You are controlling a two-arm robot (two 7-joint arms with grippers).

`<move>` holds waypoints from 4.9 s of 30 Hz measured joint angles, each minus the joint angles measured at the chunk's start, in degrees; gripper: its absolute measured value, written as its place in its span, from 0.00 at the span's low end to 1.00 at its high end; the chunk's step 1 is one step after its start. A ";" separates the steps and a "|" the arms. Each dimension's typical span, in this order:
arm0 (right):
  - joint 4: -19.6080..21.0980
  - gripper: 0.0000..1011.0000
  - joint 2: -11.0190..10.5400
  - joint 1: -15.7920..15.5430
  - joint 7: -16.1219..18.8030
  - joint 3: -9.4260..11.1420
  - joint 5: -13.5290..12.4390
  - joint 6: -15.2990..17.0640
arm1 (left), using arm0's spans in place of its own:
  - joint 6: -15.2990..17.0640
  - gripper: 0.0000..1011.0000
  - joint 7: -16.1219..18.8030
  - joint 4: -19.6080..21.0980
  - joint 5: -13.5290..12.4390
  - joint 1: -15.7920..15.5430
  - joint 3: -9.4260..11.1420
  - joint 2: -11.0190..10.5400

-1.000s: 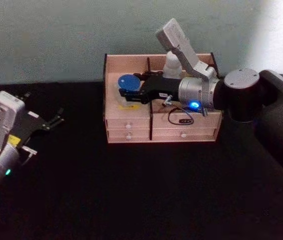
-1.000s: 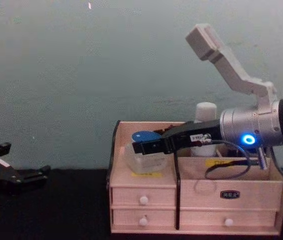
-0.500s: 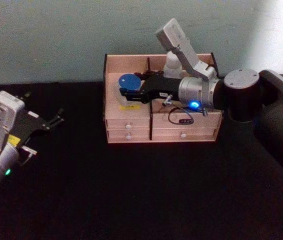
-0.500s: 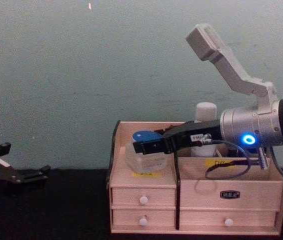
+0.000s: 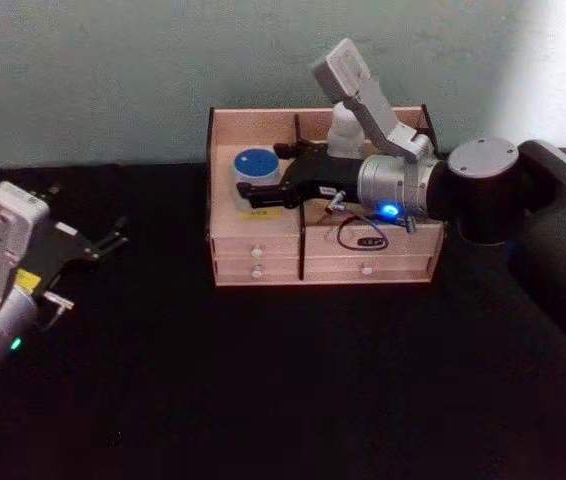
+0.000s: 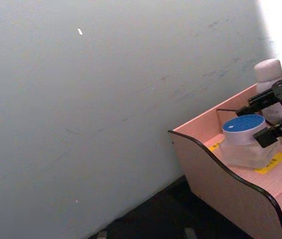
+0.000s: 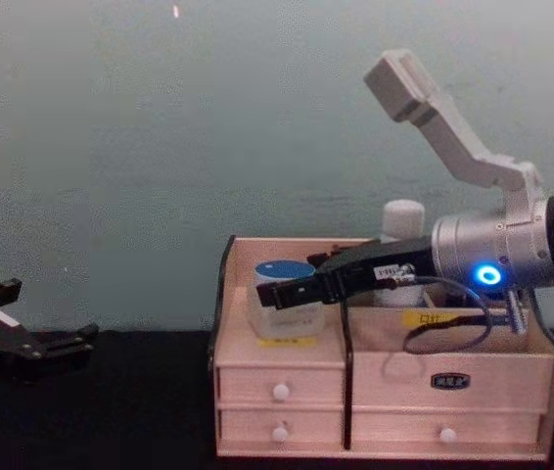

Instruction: Pick up the facial cleanser and watermelon frost from the table and place them into the tiered storage box.

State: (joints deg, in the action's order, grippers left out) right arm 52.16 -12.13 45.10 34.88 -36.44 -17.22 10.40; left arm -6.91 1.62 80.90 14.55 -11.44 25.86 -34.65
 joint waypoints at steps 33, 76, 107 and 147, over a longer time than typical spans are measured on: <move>36.08 0.99 -19.19 -20.91 -2.14 10.86 -9.60 8.02 | 0.00 0.99 0.00 0.00 0.00 0.00 0.00 0.00; 36.53 0.99 -17.09 -39.38 -38.81 22.92 5.77 7.57 | 0.00 0.99 0.00 0.00 0.00 0.00 0.00 0.00; 36.84 0.99 -17.26 -39.28 -38.84 22.90 5.60 7.61 | 0.00 0.99 0.00 0.00 0.00 0.00 0.00 0.00; 36.84 0.99 -17.26 -39.28 -38.84 22.90 5.55 7.61 | 0.00 0.99 0.00 0.00 0.00 0.00 0.00 0.00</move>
State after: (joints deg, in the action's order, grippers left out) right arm 89.00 -29.39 5.82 -3.96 -13.54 -11.67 18.01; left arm -6.91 1.62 80.90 14.55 -11.43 25.86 -34.65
